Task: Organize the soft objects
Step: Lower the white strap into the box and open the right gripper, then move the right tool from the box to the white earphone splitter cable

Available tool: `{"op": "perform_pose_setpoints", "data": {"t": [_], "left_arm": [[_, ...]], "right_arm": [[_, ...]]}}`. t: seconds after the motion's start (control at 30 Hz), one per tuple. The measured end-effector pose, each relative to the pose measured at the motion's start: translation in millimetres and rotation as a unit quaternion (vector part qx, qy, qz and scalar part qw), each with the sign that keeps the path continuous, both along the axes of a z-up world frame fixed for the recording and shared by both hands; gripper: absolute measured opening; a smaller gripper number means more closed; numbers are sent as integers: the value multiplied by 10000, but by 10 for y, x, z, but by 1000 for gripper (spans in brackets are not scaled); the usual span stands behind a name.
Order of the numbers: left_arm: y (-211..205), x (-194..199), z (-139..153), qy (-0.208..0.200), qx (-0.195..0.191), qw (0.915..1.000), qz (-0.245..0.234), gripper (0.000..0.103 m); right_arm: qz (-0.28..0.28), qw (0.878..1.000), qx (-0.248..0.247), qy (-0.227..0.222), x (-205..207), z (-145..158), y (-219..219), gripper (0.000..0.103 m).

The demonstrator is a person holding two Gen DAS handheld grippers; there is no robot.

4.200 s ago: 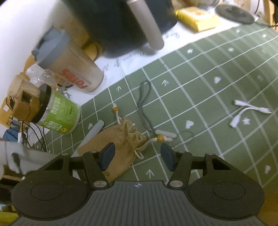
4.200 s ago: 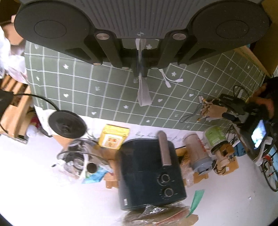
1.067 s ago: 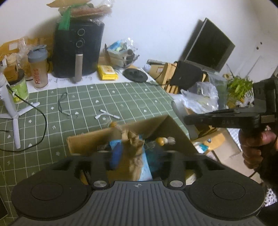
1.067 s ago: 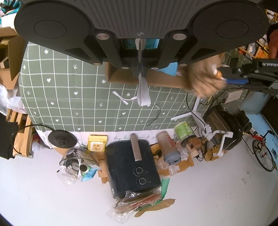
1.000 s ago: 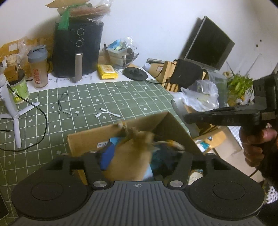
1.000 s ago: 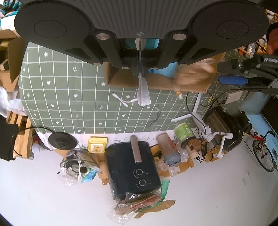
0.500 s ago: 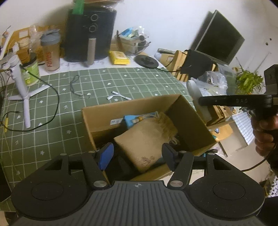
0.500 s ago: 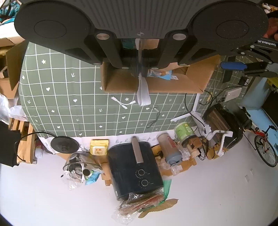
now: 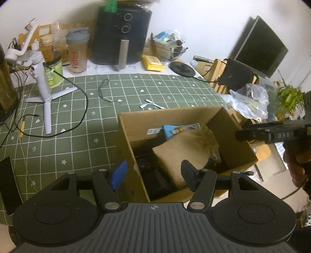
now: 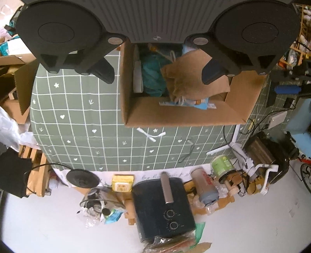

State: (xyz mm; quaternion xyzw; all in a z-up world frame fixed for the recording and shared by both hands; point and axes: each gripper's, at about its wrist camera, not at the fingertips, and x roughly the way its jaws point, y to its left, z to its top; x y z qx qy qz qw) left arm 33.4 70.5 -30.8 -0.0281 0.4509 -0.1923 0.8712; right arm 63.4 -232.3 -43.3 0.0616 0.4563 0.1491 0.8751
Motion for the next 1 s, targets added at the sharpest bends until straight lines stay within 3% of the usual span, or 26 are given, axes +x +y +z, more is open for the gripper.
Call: {"op": "perform_pose_setpoints", "data": {"t": [0.27,0.47,0.63,1.0], "left_arm": [[13,38,3,-81,173,9997,147,61],[16,104,17,-243,279,9989,292,72],[-13,200,12,-332,359,9984,282,74],[-105,401,55,-635,784,9944,297,78]], "right_arm": [[75,9999,-88,-33,30,-2,28,103],[-22,9996,-259,-97,78,-27,10,103],[5,9988,-361,-336,106,-24,-40,103],[81,9981,-550,-256,506,-45,-298,103]]}}
